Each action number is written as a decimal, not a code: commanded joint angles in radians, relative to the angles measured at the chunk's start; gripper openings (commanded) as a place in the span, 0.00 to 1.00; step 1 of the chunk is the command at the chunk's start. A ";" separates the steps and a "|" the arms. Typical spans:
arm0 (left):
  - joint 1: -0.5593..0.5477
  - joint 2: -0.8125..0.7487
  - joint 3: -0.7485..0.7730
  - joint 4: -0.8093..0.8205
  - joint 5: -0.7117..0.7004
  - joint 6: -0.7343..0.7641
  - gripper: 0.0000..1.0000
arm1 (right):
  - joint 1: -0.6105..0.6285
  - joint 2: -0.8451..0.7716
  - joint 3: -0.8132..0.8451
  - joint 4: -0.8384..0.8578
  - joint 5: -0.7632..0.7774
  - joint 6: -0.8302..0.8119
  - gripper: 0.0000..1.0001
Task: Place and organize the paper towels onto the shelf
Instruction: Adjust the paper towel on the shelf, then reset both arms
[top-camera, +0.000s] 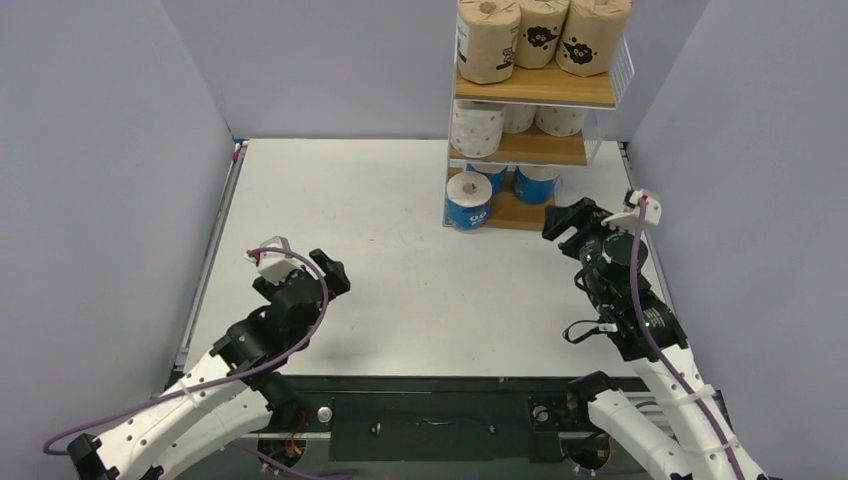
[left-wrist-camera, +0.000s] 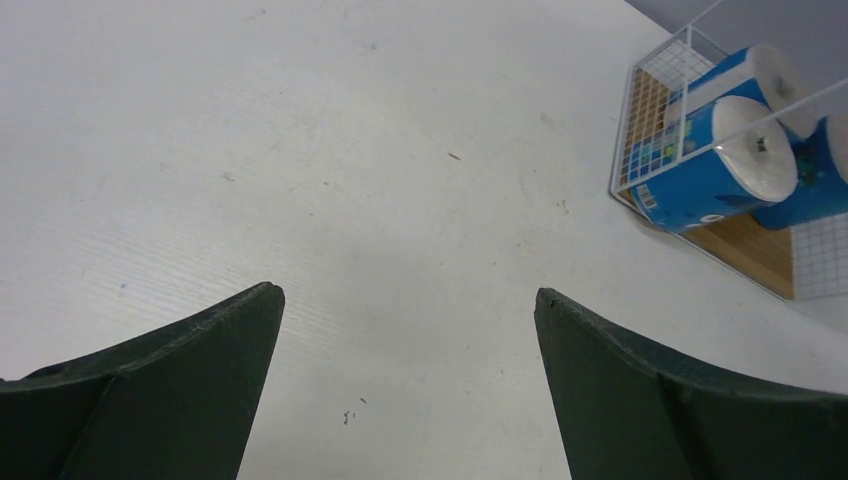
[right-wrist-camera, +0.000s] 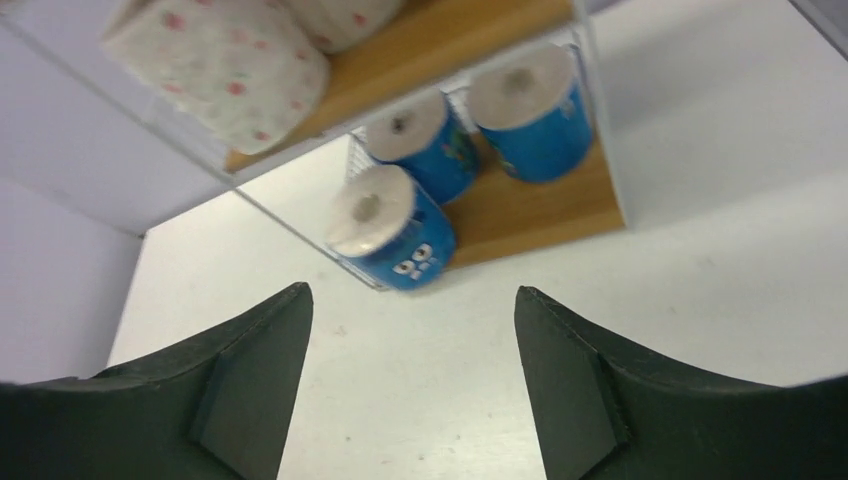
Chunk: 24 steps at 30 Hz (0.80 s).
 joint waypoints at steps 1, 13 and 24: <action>0.000 0.082 0.084 -0.143 -0.114 -0.119 0.96 | 0.009 -0.113 -0.076 -0.092 0.236 0.140 0.72; -0.003 0.175 -0.020 0.162 0.144 0.071 0.96 | 0.008 -0.197 -0.218 -0.303 0.573 0.432 0.85; 0.007 0.266 0.020 0.361 -0.085 0.573 0.96 | -0.046 -0.023 -0.352 0.043 0.863 0.246 0.86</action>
